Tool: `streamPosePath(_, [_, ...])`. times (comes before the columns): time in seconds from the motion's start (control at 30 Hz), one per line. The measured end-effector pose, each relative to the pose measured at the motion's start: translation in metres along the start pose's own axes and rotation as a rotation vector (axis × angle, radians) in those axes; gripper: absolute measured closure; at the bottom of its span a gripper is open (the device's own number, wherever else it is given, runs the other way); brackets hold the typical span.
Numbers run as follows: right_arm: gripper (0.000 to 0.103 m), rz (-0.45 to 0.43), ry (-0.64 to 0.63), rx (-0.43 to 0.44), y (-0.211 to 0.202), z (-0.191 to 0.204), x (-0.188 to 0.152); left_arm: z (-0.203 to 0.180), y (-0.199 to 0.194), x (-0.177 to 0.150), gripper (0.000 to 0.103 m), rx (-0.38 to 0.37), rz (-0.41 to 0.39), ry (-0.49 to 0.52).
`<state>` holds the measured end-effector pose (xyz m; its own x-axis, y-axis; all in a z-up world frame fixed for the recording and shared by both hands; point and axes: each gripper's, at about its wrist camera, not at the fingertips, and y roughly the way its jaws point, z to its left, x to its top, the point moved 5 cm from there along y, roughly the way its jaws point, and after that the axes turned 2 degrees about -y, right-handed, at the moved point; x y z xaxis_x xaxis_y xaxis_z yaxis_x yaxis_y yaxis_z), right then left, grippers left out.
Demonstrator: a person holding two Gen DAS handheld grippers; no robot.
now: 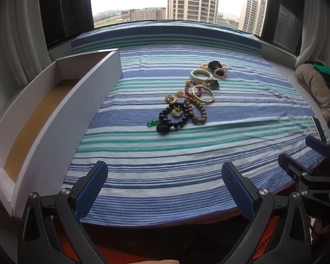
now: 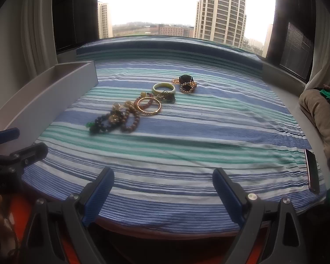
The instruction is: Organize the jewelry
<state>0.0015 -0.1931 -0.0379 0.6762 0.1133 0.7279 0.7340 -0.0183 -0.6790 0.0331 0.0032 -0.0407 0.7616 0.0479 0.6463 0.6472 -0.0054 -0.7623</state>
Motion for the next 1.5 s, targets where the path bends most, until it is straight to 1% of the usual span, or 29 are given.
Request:
streamPosePath(0.27, [0.010, 0.003, -0.003, 0.004, -0.0007, 0.0017, -0.0016, 0.0025, -0.0001, -0.0005, 0.000, 0.002, -0.001, -0.011])
streamPosePath(0.53, [0.010, -0.017, 0.006, -0.008, -0.0038, -0.0023, 0.0000, 0.0047, -0.0035, 0.0018, 0.000, 0.011, -0.021, -0.019])
streamPosePath(0.77, [0.010, -0.017, -0.001, -0.005, -0.0039, 0.0009, -0.0003, 0.0064, -0.0006, 0.0003, 0.000, 0.004, -0.012, -0.022])
streamPosePath(1.5, [0.010, -0.018, 0.007, -0.002, -0.0044, 0.0004, -0.0016, 0.0027, -0.0007, -0.0028, 0.000, 0.012, -0.006, -0.010])
